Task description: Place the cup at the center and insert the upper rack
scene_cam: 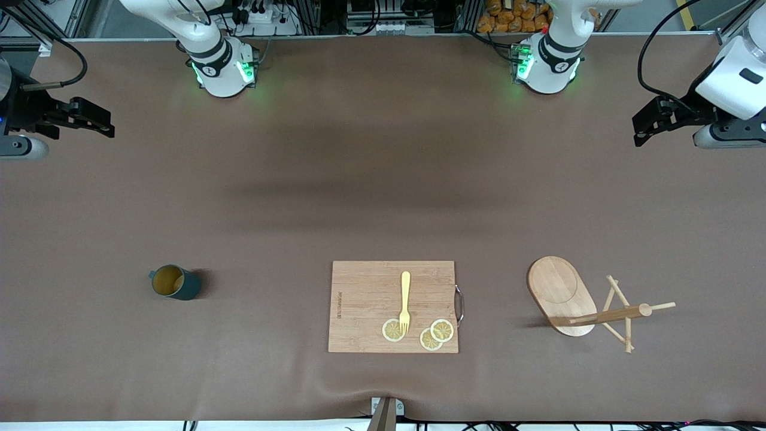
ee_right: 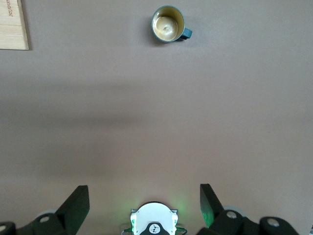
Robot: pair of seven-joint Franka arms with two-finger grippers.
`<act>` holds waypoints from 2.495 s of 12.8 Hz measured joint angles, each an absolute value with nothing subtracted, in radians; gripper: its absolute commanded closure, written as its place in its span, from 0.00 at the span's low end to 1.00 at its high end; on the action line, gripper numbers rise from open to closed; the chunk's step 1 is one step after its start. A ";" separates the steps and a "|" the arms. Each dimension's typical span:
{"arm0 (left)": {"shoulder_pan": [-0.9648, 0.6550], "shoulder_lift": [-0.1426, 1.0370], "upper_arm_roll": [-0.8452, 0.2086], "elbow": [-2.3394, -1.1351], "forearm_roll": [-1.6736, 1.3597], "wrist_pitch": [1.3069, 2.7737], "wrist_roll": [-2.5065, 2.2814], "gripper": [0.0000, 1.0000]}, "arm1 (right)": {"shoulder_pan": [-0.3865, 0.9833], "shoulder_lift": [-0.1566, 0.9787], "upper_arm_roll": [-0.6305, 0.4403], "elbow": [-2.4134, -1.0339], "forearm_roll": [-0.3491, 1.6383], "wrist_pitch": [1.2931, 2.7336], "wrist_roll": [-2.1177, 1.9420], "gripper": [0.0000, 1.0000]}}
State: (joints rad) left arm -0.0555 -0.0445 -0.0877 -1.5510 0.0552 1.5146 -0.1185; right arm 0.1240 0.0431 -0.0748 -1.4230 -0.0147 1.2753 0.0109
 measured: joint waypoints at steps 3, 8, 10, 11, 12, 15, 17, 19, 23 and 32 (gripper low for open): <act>-0.055 -0.044 -0.085 -1.545 0.055 1.515 -0.119 0.00 | 0.124 0.043 -0.075 -1.423 -0.015 1.275 0.011 0.00; -0.048 -0.043 -0.075 -1.542 0.055 1.515 -0.119 0.00 | 0.124 0.043 -0.074 -1.423 -0.015 1.275 0.011 0.00; -0.047 -0.042 -0.074 -1.543 0.055 1.513 -0.124 0.00 | 0.124 0.043 -0.074 -1.423 -0.015 1.275 0.011 0.00; -0.046 -0.042 -0.073 -1.543 0.055 1.511 -0.134 0.00 | 0.124 0.043 -0.074 -1.423 -0.015 1.275 0.011 0.00; -0.044 -0.042 -0.073 -1.543 0.055 1.508 -0.141 0.00 | 0.124 0.043 -0.073 -1.423 -0.015 1.275 0.011 0.00; -0.033 -0.042 -0.073 -1.543 0.055 1.501 -0.143 0.00 | 0.124 0.043 -0.072 -1.423 -0.015 1.275 0.011 0.00; -0.025 -0.042 -0.072 -1.543 0.055 1.494 -0.144 0.00 | 0.124 0.043 -0.072 -1.423 -0.015 1.275 0.011 0.00; -0.021 -0.042 -0.072 -1.543 0.055 1.490 -0.144 0.00 | 0.124 0.043 -0.072 -1.423 -0.015 1.275 0.011 0.00; -0.021 -0.042 -0.072 -1.543 0.055 1.489 -0.144 0.00 | 0.125 0.043 -0.068 -1.423 -0.015 1.275 0.011 0.00; -0.021 -0.042 -0.073 -1.543 0.055 1.489 -0.144 0.00 | 0.126 0.155 -0.067 -1.431 -0.014 1.403 0.011 0.00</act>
State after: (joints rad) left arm -0.0213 -0.0422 -0.0726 -1.5433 0.0552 1.4887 -0.1440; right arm 0.1263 0.1548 -0.0672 -1.4313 -0.0140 1.4034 0.0109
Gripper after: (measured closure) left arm 0.000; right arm 0.000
